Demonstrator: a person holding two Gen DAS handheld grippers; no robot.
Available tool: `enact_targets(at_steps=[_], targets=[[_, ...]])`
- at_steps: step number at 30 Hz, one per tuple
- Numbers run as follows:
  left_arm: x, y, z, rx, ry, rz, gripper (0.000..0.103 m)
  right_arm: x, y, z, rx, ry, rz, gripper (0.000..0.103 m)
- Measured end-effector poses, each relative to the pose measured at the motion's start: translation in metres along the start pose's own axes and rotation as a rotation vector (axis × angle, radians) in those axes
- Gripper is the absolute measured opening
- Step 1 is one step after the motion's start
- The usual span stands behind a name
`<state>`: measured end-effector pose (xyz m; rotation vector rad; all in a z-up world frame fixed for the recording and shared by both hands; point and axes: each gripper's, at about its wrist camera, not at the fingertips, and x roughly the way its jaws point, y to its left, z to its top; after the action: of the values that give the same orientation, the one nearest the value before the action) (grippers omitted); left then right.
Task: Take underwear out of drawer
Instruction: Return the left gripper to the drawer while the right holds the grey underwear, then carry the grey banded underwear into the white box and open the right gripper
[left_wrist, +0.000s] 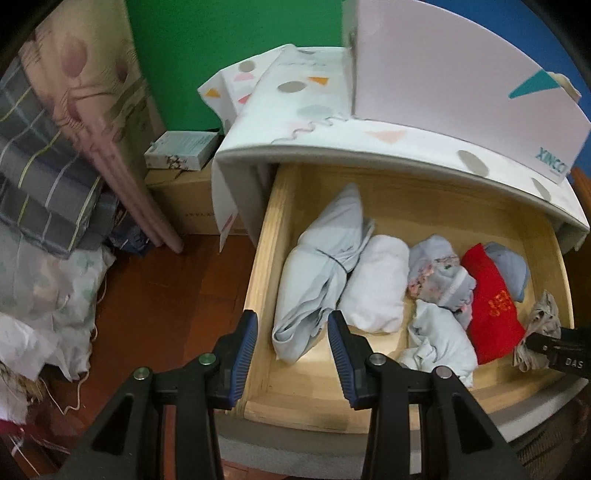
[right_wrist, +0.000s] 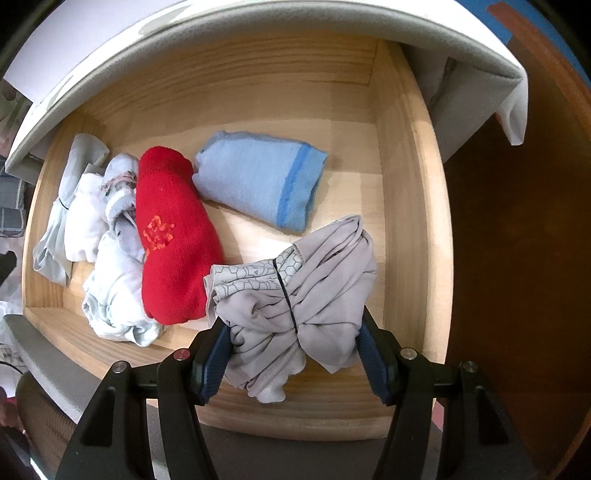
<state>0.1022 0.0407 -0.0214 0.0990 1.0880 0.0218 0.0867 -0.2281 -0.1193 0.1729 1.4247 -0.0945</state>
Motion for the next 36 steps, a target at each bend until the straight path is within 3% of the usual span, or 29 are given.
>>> enact_targets(at_steps=[18, 28, 36], targets=[[0.004, -0.003, -0.006, -0.001, -0.006, 0.030, 0.043, -0.037, -0.003, -0.006, -0.006, -0.066, -0.012, 0.059], [0.003, 0.001, -0.006, -0.017, -0.012, 0.024, 0.043, -0.106, -0.005, 0.005, -0.024, -0.143, 0.015, 0.059], [0.002, 0.004, -0.006, -0.037, -0.020, 0.016, 0.043, -0.183, 0.006, 0.039, -0.064, -0.261, 0.021, 0.059]])
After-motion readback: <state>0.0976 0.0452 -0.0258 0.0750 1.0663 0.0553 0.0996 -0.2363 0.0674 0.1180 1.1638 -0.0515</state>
